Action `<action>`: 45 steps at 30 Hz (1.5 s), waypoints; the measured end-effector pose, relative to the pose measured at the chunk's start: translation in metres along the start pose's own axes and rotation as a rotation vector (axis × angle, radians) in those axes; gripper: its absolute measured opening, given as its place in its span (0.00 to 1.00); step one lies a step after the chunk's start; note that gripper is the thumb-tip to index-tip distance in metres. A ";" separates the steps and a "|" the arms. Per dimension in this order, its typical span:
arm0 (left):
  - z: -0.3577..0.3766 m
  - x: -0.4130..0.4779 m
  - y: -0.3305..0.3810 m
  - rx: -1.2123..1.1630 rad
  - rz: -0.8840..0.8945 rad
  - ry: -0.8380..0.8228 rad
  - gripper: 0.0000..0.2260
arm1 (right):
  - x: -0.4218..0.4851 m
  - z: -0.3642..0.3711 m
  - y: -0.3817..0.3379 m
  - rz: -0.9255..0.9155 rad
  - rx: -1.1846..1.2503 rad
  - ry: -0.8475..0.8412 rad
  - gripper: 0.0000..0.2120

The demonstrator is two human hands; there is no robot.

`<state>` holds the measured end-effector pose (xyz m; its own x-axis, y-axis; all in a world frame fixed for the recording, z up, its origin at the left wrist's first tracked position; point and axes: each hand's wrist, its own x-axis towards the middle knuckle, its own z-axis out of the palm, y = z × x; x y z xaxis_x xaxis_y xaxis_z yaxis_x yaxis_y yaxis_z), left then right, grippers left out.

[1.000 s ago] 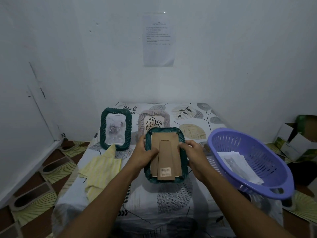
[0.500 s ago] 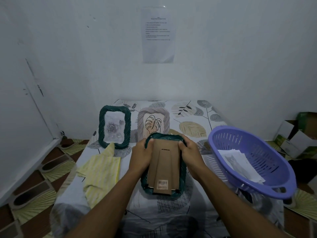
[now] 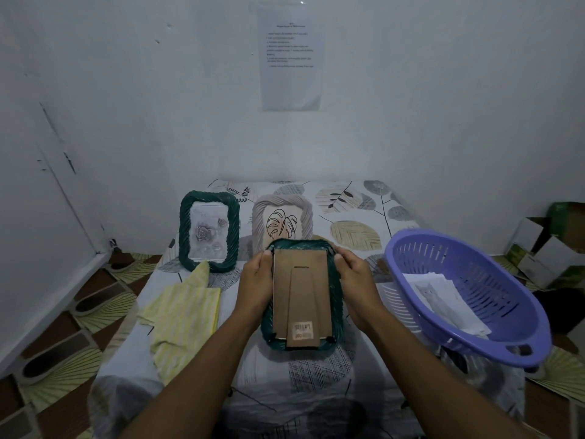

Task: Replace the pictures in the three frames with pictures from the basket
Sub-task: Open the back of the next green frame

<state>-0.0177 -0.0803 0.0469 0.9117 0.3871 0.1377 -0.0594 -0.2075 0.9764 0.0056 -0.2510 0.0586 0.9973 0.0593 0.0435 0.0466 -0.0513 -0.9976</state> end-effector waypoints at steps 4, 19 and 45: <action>-0.005 0.011 0.004 -0.051 -0.044 0.010 0.19 | -0.010 -0.005 0.014 0.038 -0.096 -0.049 0.14; -0.014 -0.032 -0.002 -0.098 -0.095 -0.545 0.30 | 0.000 -0.014 -0.005 0.119 0.133 0.083 0.16; -0.016 -0.020 0.004 -0.130 -0.001 -0.392 0.30 | -0.017 -0.028 -0.008 -0.030 -0.099 -0.274 0.36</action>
<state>-0.0432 -0.0746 0.0511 0.9961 0.0101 0.0872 -0.0861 -0.0820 0.9929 -0.0097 -0.2791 0.0672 0.9435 0.3286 0.0428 0.0940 -0.1416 -0.9854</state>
